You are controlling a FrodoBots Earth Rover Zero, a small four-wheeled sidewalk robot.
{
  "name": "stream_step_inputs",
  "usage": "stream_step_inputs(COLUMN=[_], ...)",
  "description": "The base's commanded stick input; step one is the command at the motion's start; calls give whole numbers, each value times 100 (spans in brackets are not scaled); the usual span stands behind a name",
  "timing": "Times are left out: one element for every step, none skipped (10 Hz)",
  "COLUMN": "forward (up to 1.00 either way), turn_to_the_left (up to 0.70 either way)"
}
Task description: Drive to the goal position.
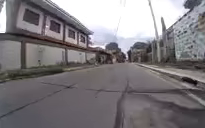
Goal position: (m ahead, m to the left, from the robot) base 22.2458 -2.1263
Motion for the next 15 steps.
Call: stream_step_inputs(forward=[100, 100, 100, 100, 100, 100, 100, 100, 100, 100, 100, 100, 100, 100, 100], turn_to_the_left=[4, 4, 4, 4, 4, 4, 4, -1, -21, -19, -5, 4, 4, 4, 4])
